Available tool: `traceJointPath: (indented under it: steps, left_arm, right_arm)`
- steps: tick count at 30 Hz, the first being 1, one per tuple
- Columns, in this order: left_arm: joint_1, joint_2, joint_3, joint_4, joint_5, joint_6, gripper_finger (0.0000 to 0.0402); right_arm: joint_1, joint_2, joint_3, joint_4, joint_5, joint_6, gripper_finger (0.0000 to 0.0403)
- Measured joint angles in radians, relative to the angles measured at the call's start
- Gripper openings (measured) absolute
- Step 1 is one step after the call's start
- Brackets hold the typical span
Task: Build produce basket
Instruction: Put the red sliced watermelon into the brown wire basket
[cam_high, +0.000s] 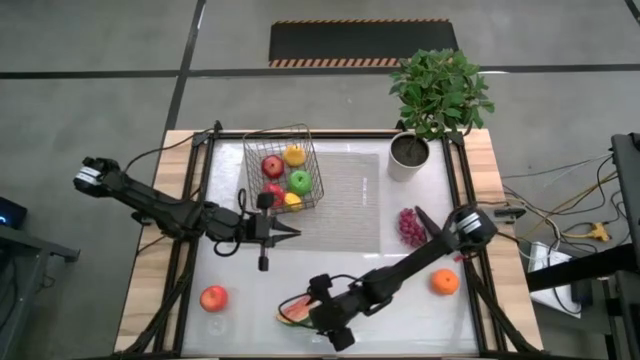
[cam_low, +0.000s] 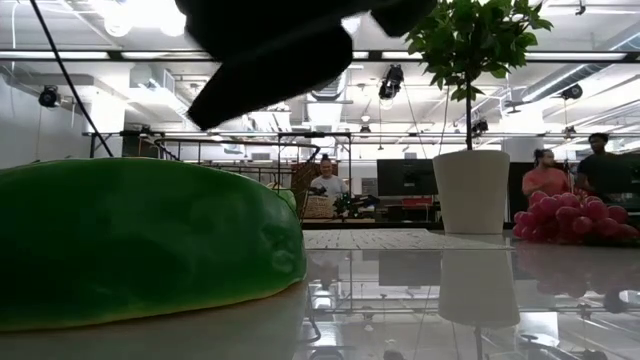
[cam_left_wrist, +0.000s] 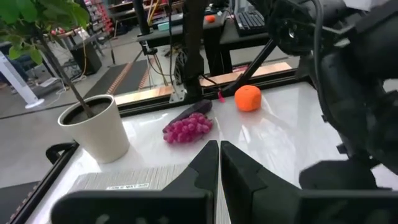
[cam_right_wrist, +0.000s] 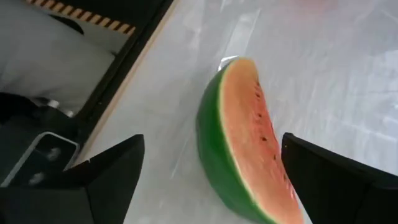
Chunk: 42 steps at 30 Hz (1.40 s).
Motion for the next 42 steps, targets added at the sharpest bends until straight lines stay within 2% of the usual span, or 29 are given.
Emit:
traceJointPath:
  steps: [12,20,22,25,31,34,37,42]
  left_arm:
    - [0.0,-0.012,-0.004,-0.007,0.0,0.033,0.0]
    - [0.0,-0.044,-0.006,-0.008,0.0,0.052,0.0]
    - [-0.002,-0.052,-0.006,-0.008,0.0,0.051,0.0]
    - [-0.002,-0.061,-0.006,-0.008,0.0,0.051,0.0]
    - [-0.002,-0.077,-0.007,-0.014,0.0,0.048,0.0]
    - [-0.002,-0.089,-0.007,-0.012,-0.005,0.053,0.0]
    - [-0.002,-0.105,-0.014,-0.014,-0.027,0.053,0.0]
    - [-0.002,-0.158,-0.044,-0.014,-0.063,0.045,0.0]
  right_arm:
    - [-0.064,0.05,0.019,0.02,-0.05,-0.035,0.0332]
    - [-0.11,0.128,0.017,0.136,-0.252,0.01,0.0327]
    - [-0.116,0.13,0.017,0.136,-0.261,0.014,0.0323]
    - [-0.118,0.132,0.017,0.135,-0.255,0.005,0.0292]
    - [-0.116,0.128,0.017,0.144,-0.261,0.008,0.0175]
    - [-0.119,0.126,0.018,0.146,-0.258,0.013,0.0129]
    - [-0.119,0.125,0.018,0.146,-0.254,0.016,0.0106]
    - [-0.121,0.119,0.018,0.142,-0.25,0.034,0.0104]
